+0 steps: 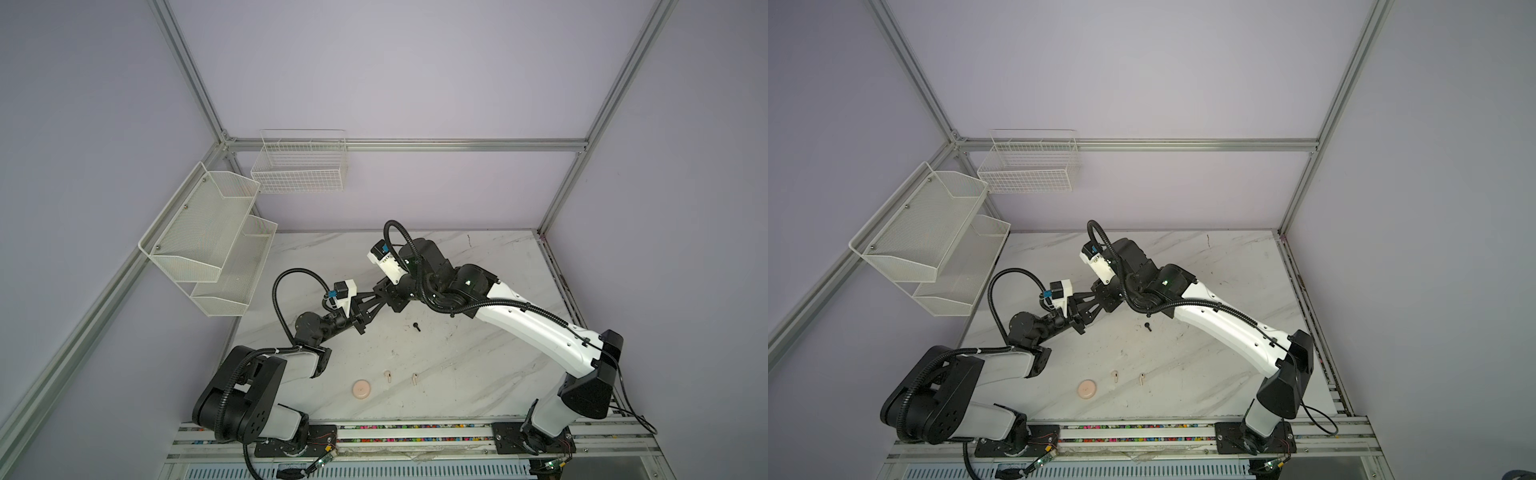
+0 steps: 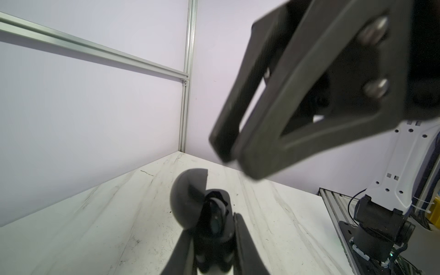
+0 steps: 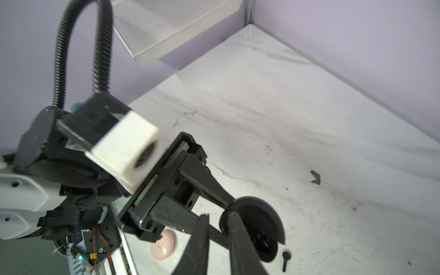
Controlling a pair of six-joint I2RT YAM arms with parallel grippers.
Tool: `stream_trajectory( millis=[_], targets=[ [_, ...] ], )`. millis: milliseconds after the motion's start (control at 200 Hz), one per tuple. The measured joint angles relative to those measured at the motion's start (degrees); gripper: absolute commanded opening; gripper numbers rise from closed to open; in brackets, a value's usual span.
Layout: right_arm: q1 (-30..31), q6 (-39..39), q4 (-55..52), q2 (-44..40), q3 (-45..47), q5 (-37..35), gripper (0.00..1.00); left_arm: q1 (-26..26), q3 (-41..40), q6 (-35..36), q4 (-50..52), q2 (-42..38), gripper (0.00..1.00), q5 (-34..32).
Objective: Insert wireless bluetooth earbuds into charging case
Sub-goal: Insert the wireless bluetooth earbud into the charging case.
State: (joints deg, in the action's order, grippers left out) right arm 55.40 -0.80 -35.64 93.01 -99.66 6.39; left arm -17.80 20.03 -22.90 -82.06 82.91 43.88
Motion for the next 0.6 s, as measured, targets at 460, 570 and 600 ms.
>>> stream_trajectory(
  millis=[460,570,600],
  targets=[
    [-9.7,-3.6,-4.2,-10.0,3.0,0.3,0.70,-0.6,1.0,7.8,0.2,1.1,0.00,8.7],
    [-10.3,-3.6,-5.0,-8.9,4.2,1.9,0.72,-1.4,1.9,10.7,0.2,1.1,0.00,10.6],
    [-10.5,-3.6,-5.1,-8.5,4.3,2.5,0.73,-1.6,2.2,11.4,0.2,1.2,0.00,11.2]
  ],
)
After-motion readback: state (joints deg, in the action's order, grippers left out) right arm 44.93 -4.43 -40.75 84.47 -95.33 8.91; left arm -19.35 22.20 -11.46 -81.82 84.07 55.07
